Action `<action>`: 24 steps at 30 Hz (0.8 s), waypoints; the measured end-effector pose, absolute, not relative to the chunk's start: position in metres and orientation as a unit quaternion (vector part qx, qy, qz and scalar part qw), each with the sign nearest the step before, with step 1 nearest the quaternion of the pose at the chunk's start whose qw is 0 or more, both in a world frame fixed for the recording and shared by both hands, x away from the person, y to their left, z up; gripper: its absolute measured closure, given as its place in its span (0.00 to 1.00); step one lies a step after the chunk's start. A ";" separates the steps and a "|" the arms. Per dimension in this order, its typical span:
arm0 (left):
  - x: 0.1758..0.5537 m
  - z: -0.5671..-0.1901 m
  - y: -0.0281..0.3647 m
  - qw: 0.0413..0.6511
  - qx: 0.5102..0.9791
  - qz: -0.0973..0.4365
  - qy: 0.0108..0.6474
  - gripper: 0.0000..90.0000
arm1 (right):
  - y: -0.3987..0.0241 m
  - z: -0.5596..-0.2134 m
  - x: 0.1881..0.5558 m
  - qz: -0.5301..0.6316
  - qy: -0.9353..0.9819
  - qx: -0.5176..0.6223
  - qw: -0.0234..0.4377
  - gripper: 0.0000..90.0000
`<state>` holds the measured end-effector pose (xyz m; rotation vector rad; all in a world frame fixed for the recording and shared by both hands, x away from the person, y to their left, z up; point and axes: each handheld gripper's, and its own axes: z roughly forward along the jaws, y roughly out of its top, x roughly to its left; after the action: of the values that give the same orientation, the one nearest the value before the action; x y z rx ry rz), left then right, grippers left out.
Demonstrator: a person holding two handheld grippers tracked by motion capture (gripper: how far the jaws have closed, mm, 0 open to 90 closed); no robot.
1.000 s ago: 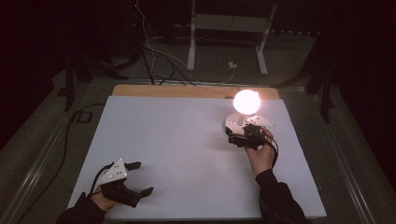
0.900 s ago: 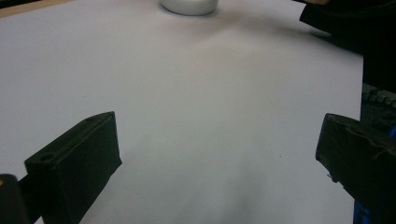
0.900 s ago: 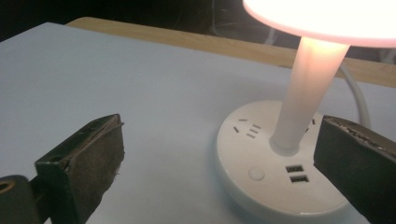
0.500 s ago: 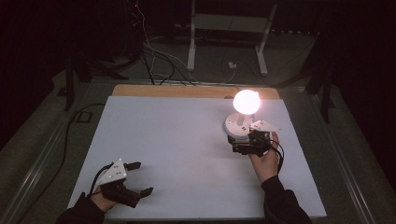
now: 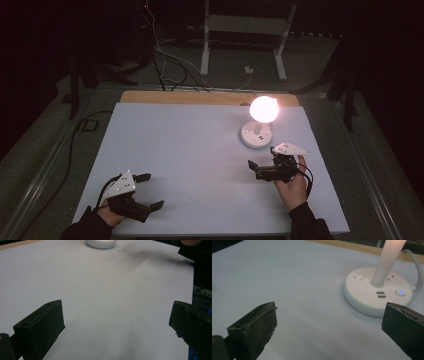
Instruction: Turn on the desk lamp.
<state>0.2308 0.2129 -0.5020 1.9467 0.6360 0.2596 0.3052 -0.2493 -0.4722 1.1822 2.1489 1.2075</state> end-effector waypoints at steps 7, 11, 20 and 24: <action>0.230 -0.502 0.213 0.512 0.810 0.107 0.265 0.00 | -0.257 -0.479 0.287 0.430 0.784 0.410 0.182 0.00; 0.231 -0.502 0.213 0.513 0.810 0.107 0.264 0.00 | -0.265 -0.484 0.277 0.424 0.791 0.408 0.167 0.00; 0.231 -0.503 0.212 0.509 0.812 0.108 0.265 0.00 | -0.283 -0.498 0.257 0.404 0.811 0.397 0.146 0.00; 0.230 -0.502 0.212 0.510 0.811 0.109 0.265 0.00 | -0.291 -0.506 0.253 0.388 0.819 0.401 0.134 0.00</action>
<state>0.2303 0.2119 -0.5025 1.9528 0.6384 0.2615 0.2529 -0.2909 -0.5057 1.1618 2.3756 1.1237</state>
